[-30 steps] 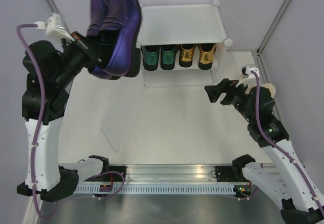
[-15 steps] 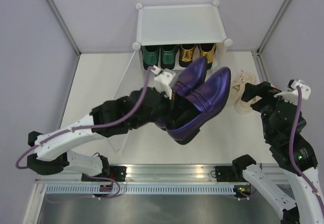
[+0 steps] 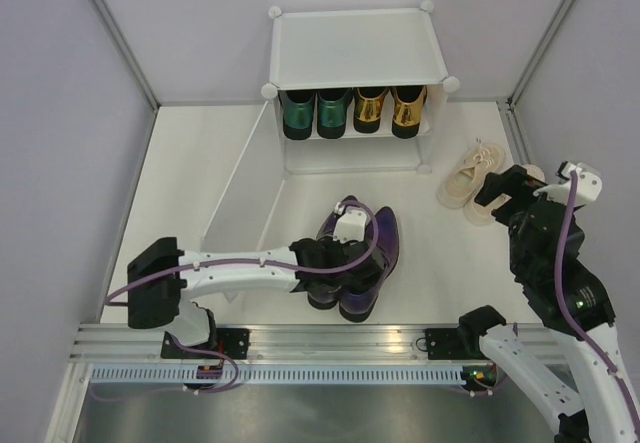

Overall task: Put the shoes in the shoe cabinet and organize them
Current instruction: Place the pair of shoes at the center of the board.

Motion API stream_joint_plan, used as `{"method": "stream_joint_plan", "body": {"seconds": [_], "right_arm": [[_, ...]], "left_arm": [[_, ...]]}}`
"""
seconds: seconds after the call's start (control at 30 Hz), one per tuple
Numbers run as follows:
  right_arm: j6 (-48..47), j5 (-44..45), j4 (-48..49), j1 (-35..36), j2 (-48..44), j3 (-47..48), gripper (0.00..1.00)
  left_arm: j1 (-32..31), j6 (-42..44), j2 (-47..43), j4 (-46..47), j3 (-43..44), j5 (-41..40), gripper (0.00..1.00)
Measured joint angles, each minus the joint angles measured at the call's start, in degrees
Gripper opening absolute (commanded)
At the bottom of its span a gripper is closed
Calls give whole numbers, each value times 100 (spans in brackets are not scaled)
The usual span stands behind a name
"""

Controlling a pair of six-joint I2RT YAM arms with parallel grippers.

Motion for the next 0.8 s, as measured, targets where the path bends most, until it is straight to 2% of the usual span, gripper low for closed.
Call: {"method": "stream_joint_plan", "body": {"seconds": [0.07,0.1,0.13,0.17,0.27,0.37,0.4,0.53,0.6,0.73,0.8], "right_arm": [[-15,-175,31,0,70,-138,91],[-24,-310,63,0,109,-210,91],[-42,-437,105,0,142,-286,92],[-57,-518,118,0,173,-328,92],[-85,-767,190,0,251,-446,91],[-103,-931,243,2,286,-514,91],[-107,-973,254,2,286,-525,92],[-136,-1043,258,2,264,-529,92],[-160,-1075,245,2,234,-529,92],[-212,-1316,212,2,136,-529,90],[-227,-1539,179,2,109,-533,85]], "left_arm": [[-13,-251,269,188,48,-83,3],[-15,-337,352,240,66,-109,17],[-26,-404,435,306,83,-157,24],[-28,-448,503,356,111,-203,29],[-24,-494,557,557,304,-435,34],[-26,-483,581,859,656,-544,47],[-26,-476,608,975,798,-557,57],[-26,-374,756,1237,1126,-592,71],[-20,-286,761,1239,1141,-634,76],[107,57,407,1213,935,-660,79],[234,365,-11,1163,796,-669,80]]}}
